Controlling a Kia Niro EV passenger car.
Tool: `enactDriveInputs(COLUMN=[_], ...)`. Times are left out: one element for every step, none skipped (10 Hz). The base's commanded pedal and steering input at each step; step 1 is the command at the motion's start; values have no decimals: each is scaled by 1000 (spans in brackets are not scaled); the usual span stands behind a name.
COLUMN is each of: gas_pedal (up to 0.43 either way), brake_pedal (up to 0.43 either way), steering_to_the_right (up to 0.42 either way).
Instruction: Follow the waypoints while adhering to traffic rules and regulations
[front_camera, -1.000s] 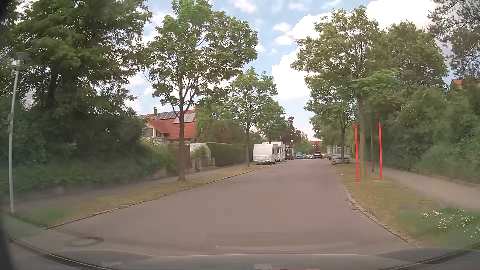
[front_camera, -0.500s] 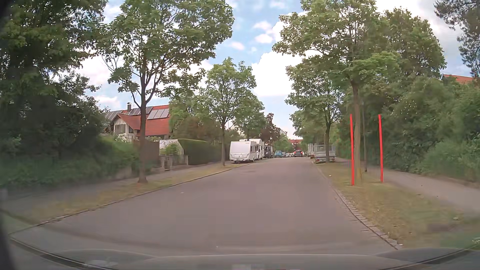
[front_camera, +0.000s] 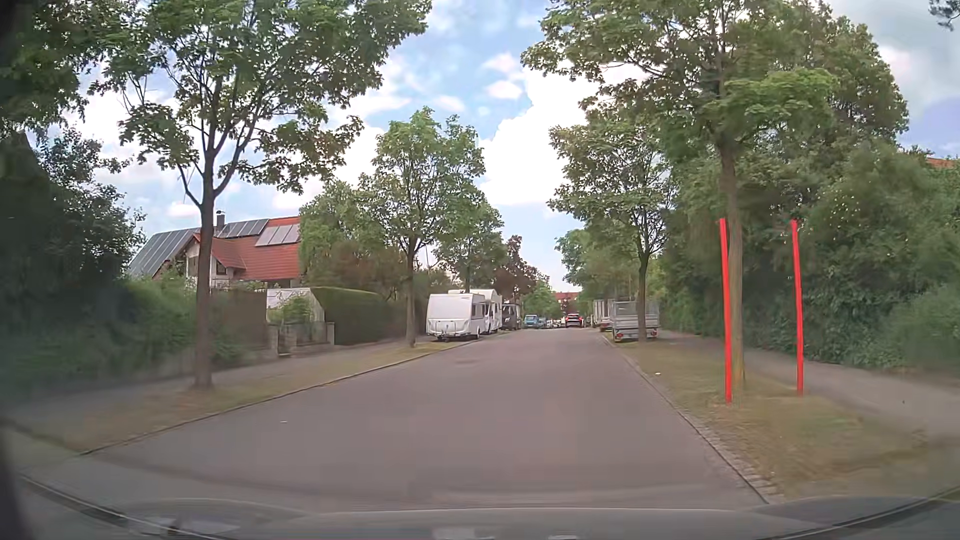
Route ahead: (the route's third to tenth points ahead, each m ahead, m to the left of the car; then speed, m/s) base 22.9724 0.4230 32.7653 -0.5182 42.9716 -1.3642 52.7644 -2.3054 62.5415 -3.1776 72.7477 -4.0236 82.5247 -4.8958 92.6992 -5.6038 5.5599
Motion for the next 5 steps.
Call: enactDriveInputs(gas_pedal=[150,150,150,150,150], brake_pedal=[18,18,18,18,18], steering_to_the_right=[62,58,51,40,38])
